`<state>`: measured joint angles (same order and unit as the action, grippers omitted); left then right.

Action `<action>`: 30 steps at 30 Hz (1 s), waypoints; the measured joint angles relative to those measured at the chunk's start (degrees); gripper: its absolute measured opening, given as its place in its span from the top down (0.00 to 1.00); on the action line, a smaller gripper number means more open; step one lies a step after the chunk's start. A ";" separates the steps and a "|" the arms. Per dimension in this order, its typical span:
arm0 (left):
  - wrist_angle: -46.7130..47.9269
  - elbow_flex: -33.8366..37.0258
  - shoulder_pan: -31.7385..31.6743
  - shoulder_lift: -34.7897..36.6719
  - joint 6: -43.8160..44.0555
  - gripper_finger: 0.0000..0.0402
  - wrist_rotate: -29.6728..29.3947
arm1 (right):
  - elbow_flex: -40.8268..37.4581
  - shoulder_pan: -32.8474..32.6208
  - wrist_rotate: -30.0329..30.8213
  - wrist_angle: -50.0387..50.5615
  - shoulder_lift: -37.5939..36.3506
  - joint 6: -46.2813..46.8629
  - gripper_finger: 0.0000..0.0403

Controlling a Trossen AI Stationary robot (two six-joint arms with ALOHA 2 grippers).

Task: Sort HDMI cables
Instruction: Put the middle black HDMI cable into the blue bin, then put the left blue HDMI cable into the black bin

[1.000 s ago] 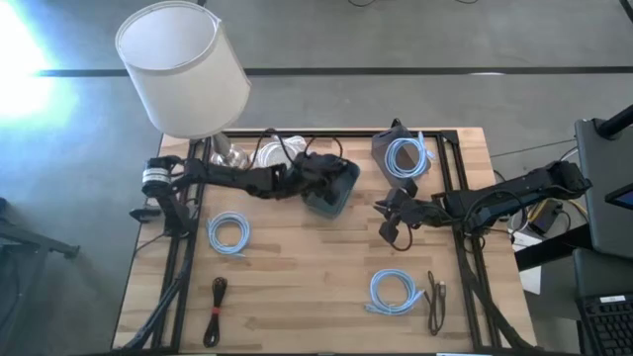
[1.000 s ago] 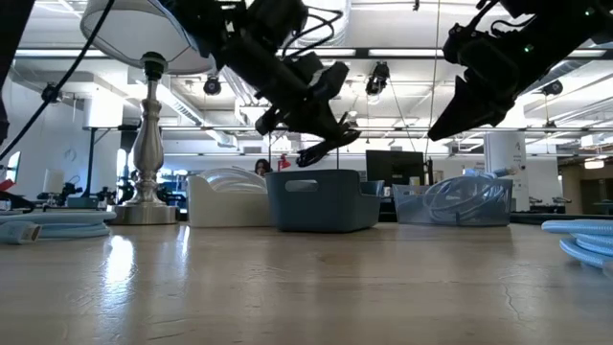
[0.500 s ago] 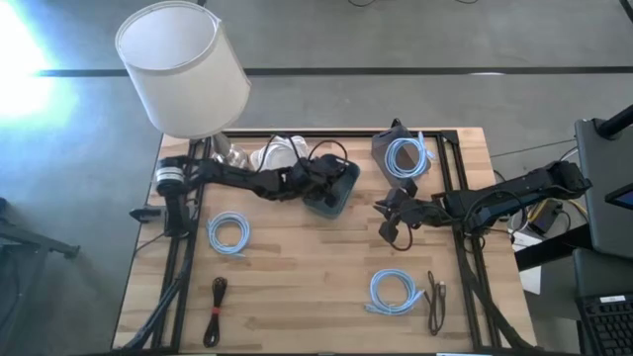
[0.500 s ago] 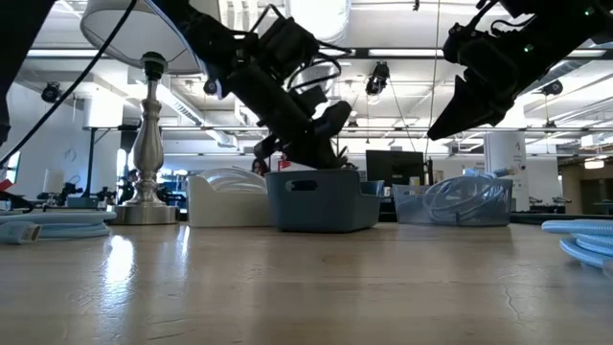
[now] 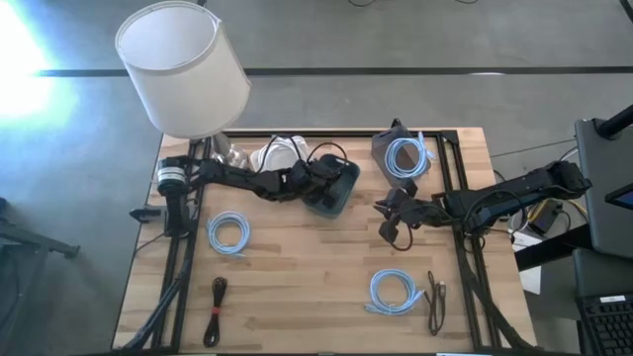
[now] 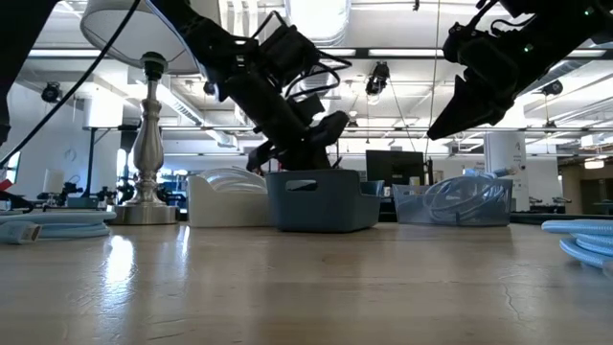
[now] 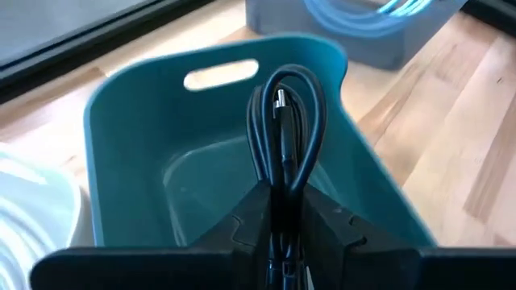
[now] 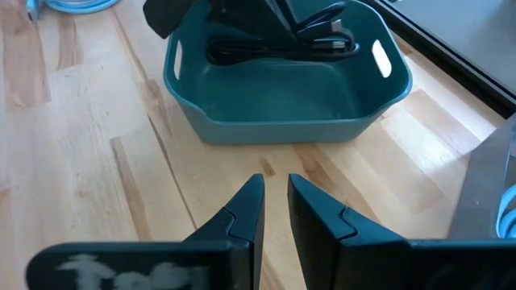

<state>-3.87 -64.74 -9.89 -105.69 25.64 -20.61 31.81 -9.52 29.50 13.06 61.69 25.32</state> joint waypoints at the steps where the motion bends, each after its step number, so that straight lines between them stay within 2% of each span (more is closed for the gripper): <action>1: 0.06 0.32 0.00 0.00 0.01 0.84 0.16 | 0.00 0.00 0.00 0.00 -0.01 0.00 0.87; 16: -0.06 2.18 -0.04 0.00 -0.23 0.83 1.14 | 0.42 0.02 0.02 -0.13 -0.02 -0.02 0.87; 30: -0.24 2.18 -0.15 0.00 -0.48 0.69 1.13 | 0.42 0.02 0.04 -0.09 -0.02 -0.02 0.87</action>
<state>-4.11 -62.57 -10.04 -105.69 25.16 -19.48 32.23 -9.50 29.54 12.97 61.67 25.30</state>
